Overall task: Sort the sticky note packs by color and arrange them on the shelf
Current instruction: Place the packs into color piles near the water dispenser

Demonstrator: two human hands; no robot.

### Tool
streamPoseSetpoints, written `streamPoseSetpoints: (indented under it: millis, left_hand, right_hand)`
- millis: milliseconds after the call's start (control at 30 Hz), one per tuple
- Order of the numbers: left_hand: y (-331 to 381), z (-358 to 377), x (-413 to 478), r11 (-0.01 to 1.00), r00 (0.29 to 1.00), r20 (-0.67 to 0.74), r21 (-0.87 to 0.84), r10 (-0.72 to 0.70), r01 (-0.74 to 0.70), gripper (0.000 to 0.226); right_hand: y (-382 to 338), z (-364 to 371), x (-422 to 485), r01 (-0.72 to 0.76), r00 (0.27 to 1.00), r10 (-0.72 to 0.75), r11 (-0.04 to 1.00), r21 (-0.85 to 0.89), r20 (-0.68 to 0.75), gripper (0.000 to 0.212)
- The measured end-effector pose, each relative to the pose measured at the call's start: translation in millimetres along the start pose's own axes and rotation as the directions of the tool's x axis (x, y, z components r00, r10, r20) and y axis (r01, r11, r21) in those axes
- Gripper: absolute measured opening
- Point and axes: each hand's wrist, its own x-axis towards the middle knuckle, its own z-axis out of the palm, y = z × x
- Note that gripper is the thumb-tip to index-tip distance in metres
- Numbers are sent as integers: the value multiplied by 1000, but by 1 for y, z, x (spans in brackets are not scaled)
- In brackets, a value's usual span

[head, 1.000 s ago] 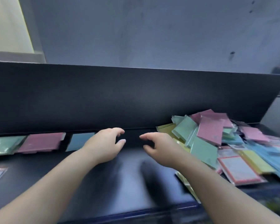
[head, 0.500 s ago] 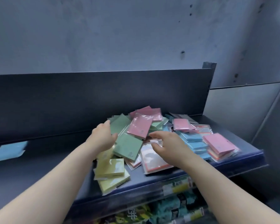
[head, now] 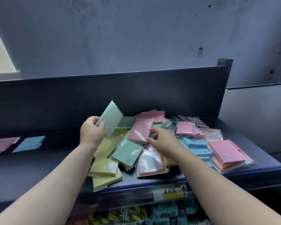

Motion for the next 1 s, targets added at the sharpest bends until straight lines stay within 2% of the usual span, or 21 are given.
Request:
streamPoseSetpoints:
  millis: [133, 267, 367, 500, 700, 1000]
  left_hand:
    - [-4, -29, -9, 971, 994, -50, -223, -101, 87, 7]
    - [-12, -53, -26, 919, 976, -41, -348, -213, 186, 6]
    - [-26, -72, -36, 880, 958, -33, -406, -285, 248, 6]
    - [-39, -88, -41, 838, 936, -48, -464, -349, 288, 7]
    - [-51, -99, -30, 818, 929, -41, -489, -369, 304, 14]
    - [-106, -157, -3, 790, 916, -55, -529, -397, 311, 6]
  right_hand:
    - [-9, 14, 19, -11, 1000, 10, 1000, 20, 21, 52]
    - [-8, 25, 34, -27, 997, 28, 999, 24, -74, 47]
    - [-9, 31, 36, 7, 984, 28, 981, 194, -174, 40]
    - [-25, 36, 30, 145, 965, -43, 911, 386, -260, 32]
    - [-55, 53, 17, 197, 969, -72, 797, 571, -235, 24]
    - [-120, 115, 22, 185, 981, -113, 779, 600, -156, 19]
